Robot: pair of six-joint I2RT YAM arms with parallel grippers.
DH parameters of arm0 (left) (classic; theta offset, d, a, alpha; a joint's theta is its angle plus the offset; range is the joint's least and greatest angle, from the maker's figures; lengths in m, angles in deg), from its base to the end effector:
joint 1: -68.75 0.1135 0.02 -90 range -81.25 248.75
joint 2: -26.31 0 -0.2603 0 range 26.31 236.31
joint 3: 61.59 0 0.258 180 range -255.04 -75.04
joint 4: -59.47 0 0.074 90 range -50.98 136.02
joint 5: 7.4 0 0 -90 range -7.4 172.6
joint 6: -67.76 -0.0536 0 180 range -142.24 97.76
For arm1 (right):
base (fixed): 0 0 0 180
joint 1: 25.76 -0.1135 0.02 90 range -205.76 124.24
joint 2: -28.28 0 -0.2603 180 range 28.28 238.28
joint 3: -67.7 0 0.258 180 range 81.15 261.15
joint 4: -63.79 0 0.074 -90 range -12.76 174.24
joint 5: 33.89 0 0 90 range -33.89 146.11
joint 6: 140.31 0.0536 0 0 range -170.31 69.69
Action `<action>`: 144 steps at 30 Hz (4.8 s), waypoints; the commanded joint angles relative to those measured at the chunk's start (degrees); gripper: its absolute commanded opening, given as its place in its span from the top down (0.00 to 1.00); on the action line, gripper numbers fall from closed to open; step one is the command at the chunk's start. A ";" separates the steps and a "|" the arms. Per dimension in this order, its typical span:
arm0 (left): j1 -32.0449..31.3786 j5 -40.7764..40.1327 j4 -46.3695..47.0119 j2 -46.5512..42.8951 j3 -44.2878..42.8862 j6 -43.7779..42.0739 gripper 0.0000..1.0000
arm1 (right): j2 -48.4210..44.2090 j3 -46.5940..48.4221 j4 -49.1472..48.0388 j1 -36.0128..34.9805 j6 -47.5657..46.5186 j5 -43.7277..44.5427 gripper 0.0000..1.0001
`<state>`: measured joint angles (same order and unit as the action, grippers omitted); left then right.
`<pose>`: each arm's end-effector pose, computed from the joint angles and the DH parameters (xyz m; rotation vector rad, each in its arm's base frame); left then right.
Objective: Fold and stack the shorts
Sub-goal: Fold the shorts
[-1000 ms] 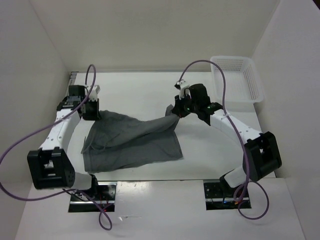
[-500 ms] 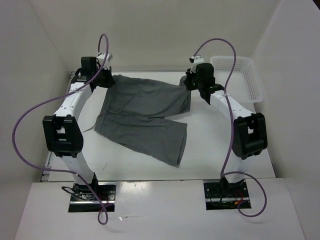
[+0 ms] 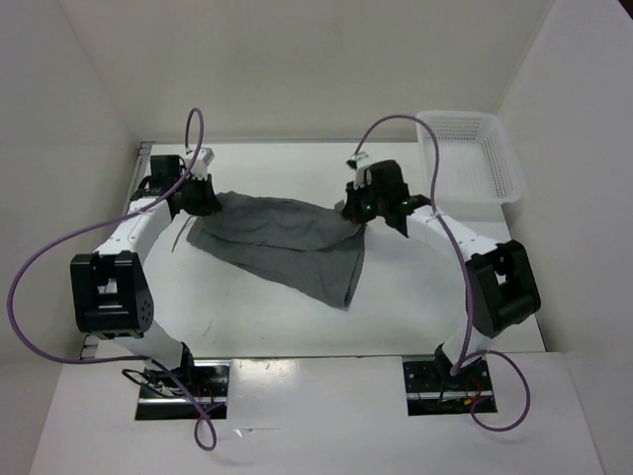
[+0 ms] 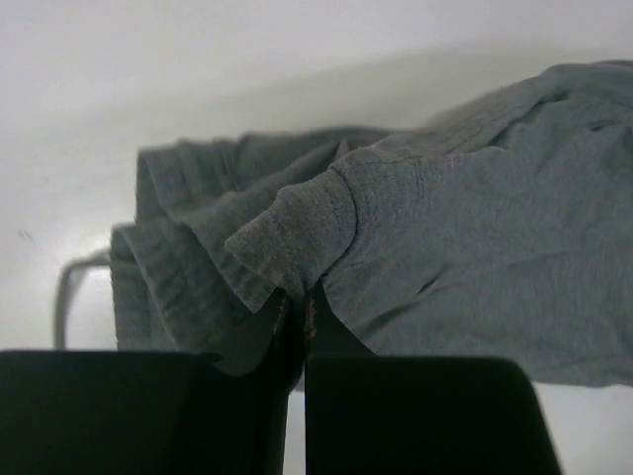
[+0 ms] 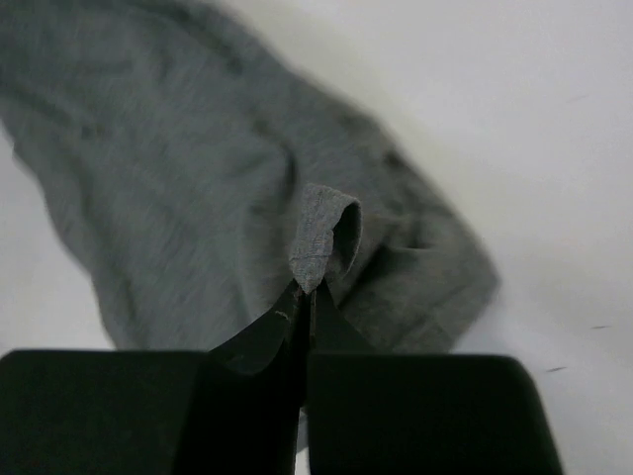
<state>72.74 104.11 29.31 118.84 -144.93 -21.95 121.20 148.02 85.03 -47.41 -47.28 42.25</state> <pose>0.3824 0.0070 0.2538 0.1165 2.2262 -0.3876 0.3575 0.1557 0.2470 -0.4925 2.1300 0.5078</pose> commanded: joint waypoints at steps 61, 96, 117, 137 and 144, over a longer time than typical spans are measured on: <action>4.89 1.95 -35.77 -7.28 7.49 -0.30 0.32 | -8.03 -7.72 15.67 -5.94 23.08 -21.11 0.52; 1.02 -2.53 -24.69 -4.55 2.48 -0.30 0.99 | -8.72 -5.96 22.79 -9.90 18.42 -11.36 0.49; 1.02 -3.58 -22.93 -4.03 2.48 -0.30 0.99 | -0.38 -8.08 11.62 -14.30 24.66 -16.28 0.45; 1.02 -2.53 -21.35 -3.50 2.48 -0.30 0.99 | 6.12 -10.27 5.58 -14.30 36.08 7.26 0.91; 1.02 1.24 -19.68 -0.08 1.17 -0.30 0.99 | 11.39 -8.35 5.04 -10.71 36.08 12.28 1.00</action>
<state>73.68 102.45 6.71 116.57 -141.08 -21.99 129.81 137.94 92.33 -60.68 -11.65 47.93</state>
